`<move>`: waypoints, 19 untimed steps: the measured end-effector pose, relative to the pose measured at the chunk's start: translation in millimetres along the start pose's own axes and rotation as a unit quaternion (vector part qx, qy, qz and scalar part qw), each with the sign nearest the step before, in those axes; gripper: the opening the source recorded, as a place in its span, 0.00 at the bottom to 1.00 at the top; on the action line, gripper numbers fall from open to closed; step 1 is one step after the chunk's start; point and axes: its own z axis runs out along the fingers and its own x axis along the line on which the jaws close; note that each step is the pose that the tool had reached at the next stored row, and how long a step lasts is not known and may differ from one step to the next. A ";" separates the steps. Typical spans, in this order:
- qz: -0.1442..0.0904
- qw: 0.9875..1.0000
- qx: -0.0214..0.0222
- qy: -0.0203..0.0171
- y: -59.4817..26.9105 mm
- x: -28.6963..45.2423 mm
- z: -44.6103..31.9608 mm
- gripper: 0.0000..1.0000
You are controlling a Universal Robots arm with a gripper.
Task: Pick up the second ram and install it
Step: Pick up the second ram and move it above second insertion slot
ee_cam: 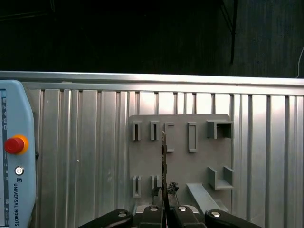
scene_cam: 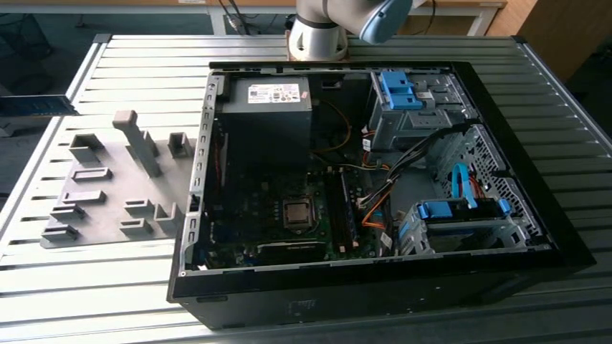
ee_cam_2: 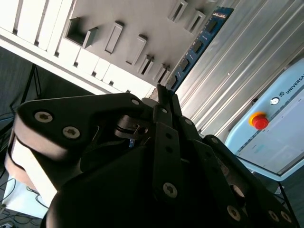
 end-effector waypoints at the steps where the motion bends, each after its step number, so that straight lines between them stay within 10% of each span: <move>1: 0.000 1.000 0.000 0.000 -1.4 0.0 0.0 0.14; 19: 0.000 1.000 0.000 0.000 -31.0 0.3 -0.1 0.14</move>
